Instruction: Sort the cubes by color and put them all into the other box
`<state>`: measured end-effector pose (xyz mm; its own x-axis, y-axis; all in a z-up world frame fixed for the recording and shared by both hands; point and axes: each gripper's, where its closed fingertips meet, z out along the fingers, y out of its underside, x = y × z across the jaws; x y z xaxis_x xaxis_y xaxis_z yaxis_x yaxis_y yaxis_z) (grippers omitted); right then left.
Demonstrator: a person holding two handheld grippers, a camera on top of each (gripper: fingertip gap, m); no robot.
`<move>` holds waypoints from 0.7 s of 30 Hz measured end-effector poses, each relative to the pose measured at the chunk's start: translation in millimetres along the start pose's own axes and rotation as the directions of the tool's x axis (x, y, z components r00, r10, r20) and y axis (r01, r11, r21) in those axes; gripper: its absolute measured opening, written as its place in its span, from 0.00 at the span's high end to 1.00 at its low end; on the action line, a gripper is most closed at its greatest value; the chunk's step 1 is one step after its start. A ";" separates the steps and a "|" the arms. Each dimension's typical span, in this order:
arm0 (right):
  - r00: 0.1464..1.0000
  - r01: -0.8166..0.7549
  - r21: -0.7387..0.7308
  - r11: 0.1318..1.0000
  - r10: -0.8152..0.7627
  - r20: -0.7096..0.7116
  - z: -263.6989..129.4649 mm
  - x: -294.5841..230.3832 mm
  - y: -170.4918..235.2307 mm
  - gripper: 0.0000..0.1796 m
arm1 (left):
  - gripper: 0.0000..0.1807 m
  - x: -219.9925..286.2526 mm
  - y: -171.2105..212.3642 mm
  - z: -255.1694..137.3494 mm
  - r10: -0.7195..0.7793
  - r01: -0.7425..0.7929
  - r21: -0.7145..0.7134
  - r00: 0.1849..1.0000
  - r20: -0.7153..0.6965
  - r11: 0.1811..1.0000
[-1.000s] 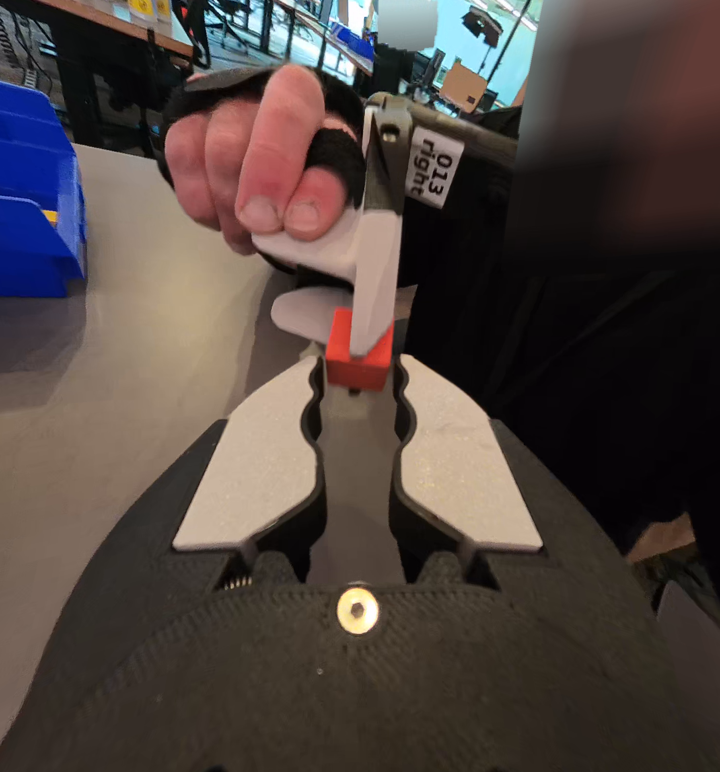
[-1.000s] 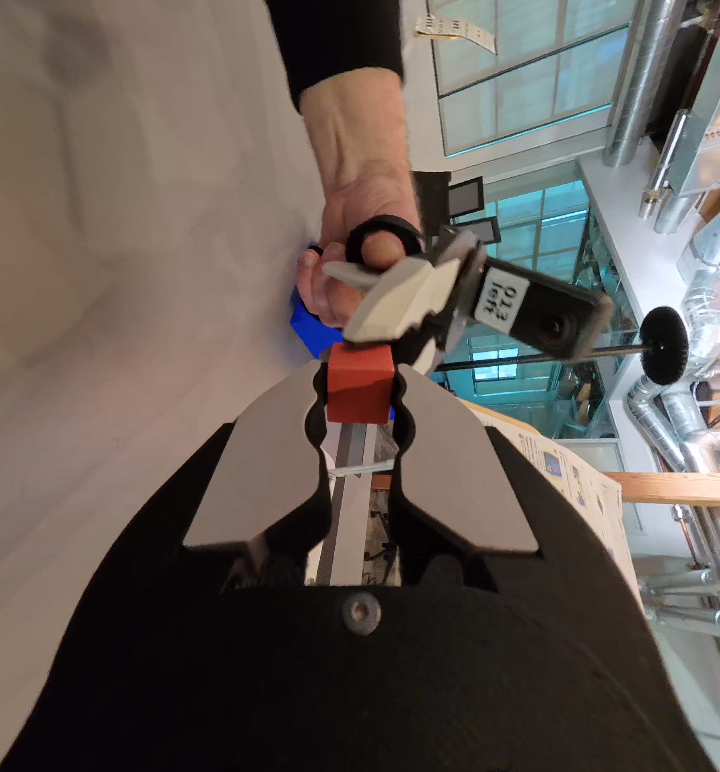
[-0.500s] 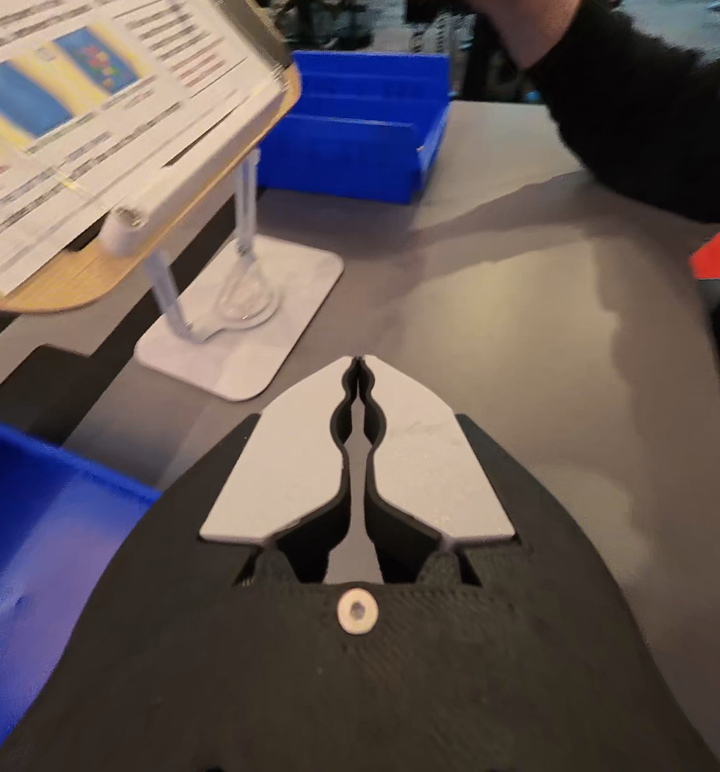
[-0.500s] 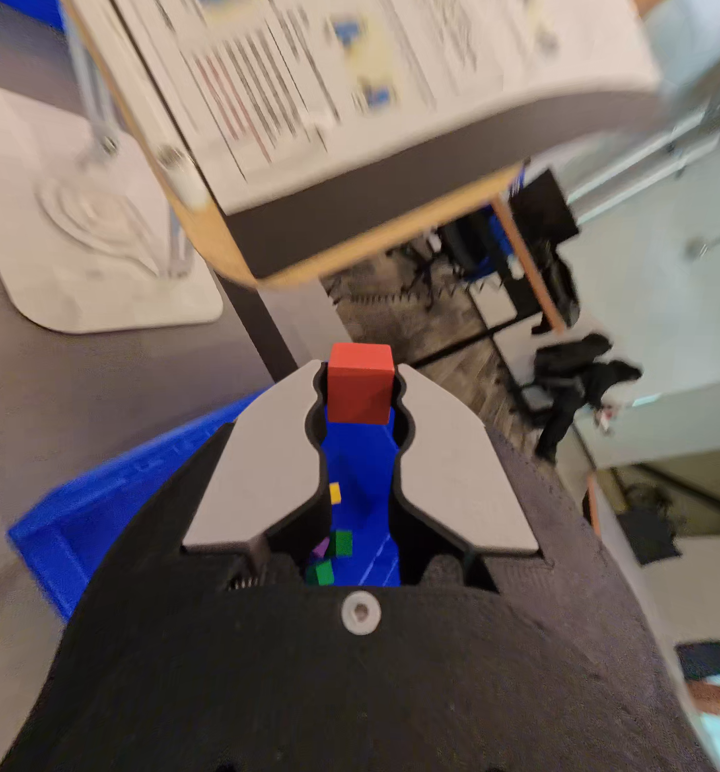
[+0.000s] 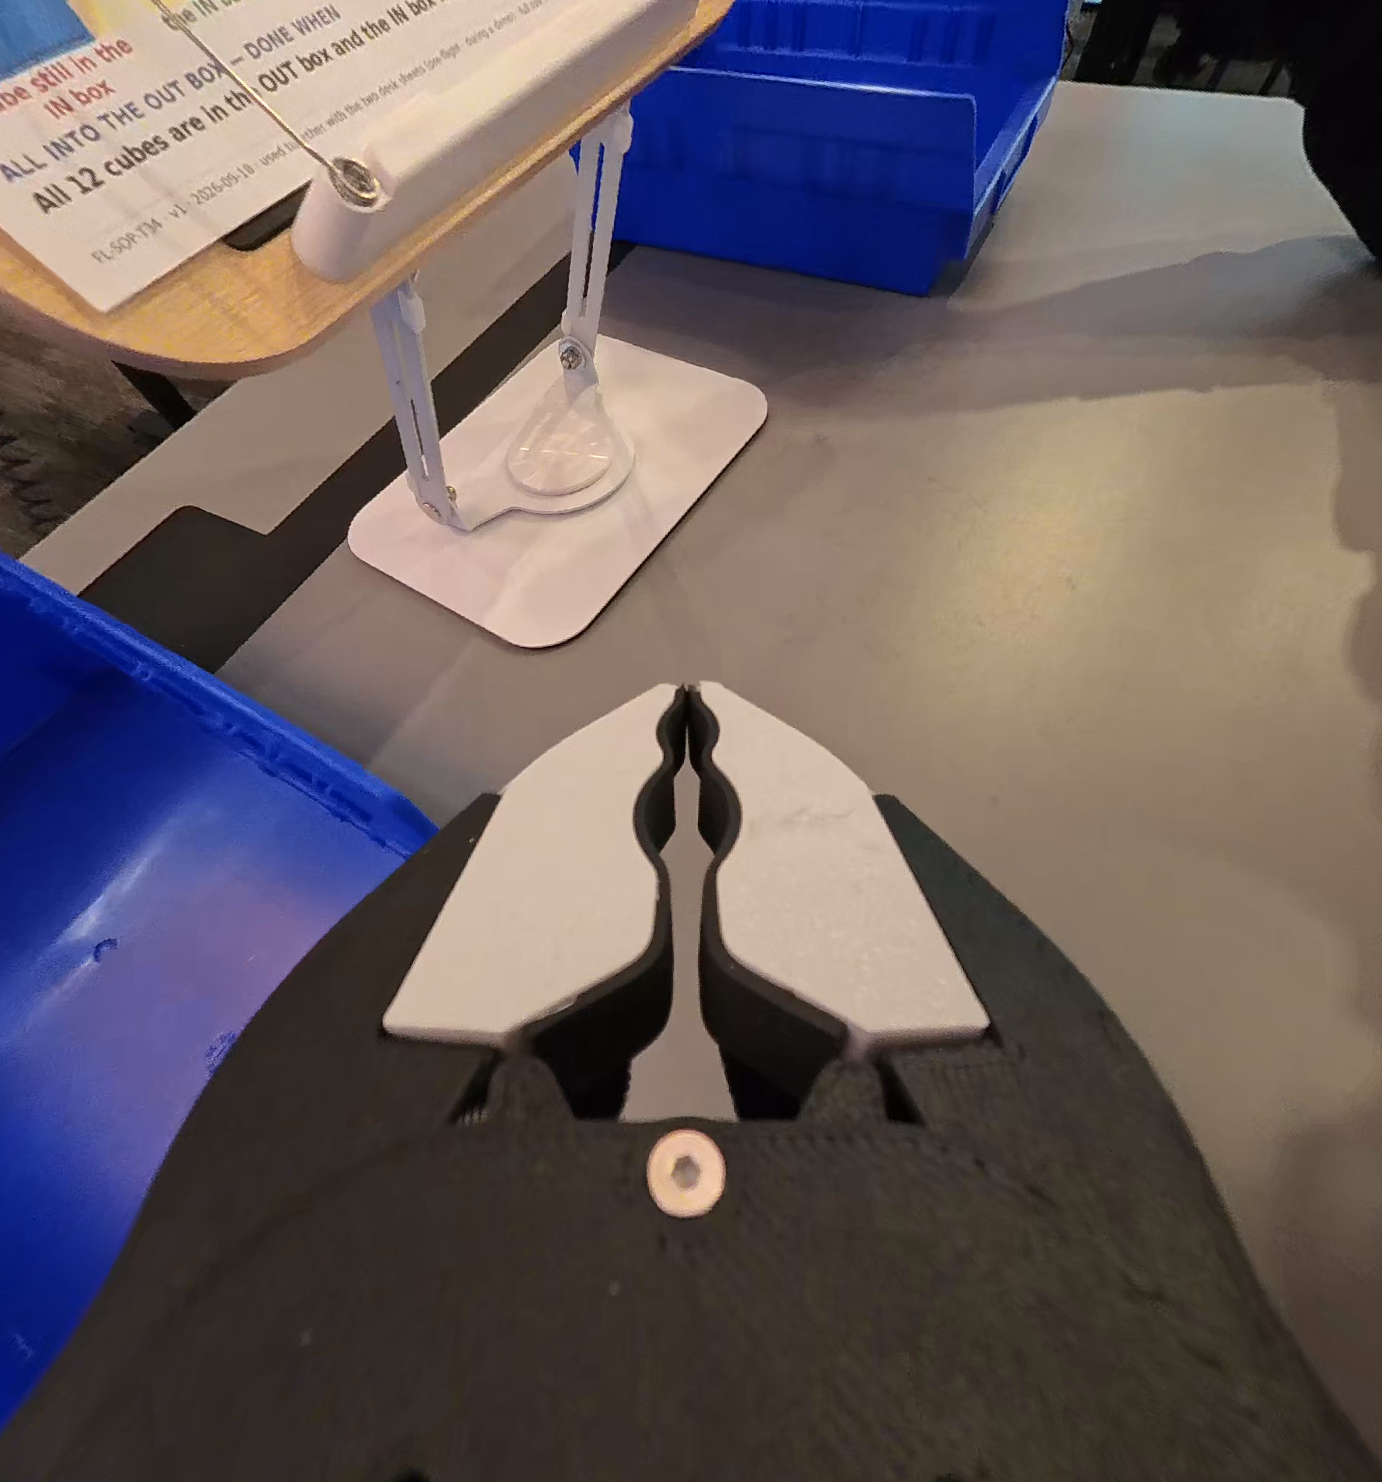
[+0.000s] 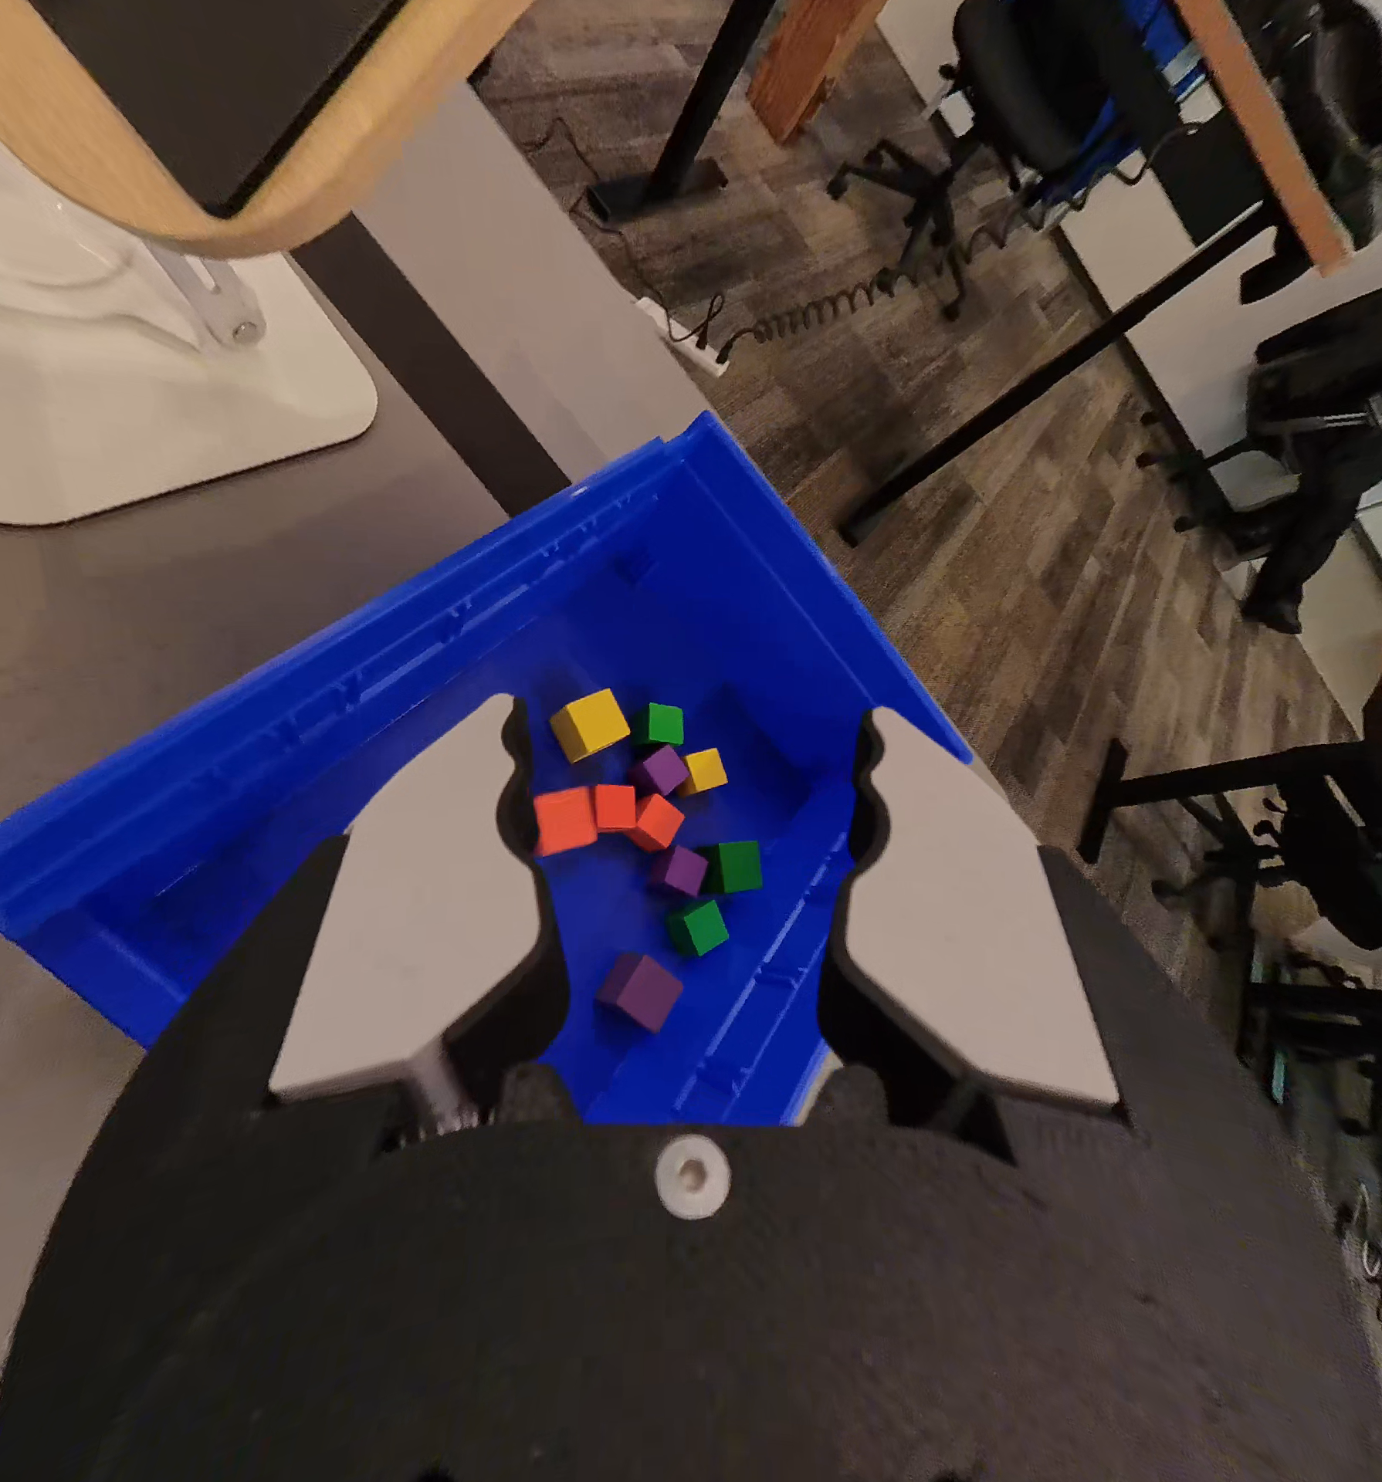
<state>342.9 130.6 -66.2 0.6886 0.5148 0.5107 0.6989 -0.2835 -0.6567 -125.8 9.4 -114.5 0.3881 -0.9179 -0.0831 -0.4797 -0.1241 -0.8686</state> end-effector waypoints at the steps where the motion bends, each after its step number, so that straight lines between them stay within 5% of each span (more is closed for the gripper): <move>1: 1.000 -0.007 0.007 1.000 0.007 -0.014 -4.1 3.3 -1.6 0.58 | 1.00 -1.9 -0.2 -2.5 0.002 -0.002 0.003 1.000 0.013 1.000; 13: 0.993 -0.054 0.063 0.997 0.060 -0.104 -48.7 24.0 -8.4 0.69 | 1.00 -42.1 16.6 -56.3 -0.063 0.052 0.056 0.974 0.217 0.997; 18: 0.981 -0.101 0.055 0.993 0.109 -0.159 -66.4 32.8 4.6 0.69 | 1.00 -82.9 31.0 -87.4 -0.106 0.074 0.090 0.899 0.424 0.993; 21: 0.968 -0.169 0.031 0.985 0.171 -0.181 -70.4 36.6 24.0 0.63 | 0.88 -111.6 37.2 -109.7 -0.211 0.132 0.188 0.836 0.507 0.973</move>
<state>398.5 85.7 -24.3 0.8216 0.3037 0.4824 0.5665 -0.3411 -0.7501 -273.3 65.9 -83.9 0.8242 -0.5502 -0.1337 -0.2677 -0.1706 -0.9483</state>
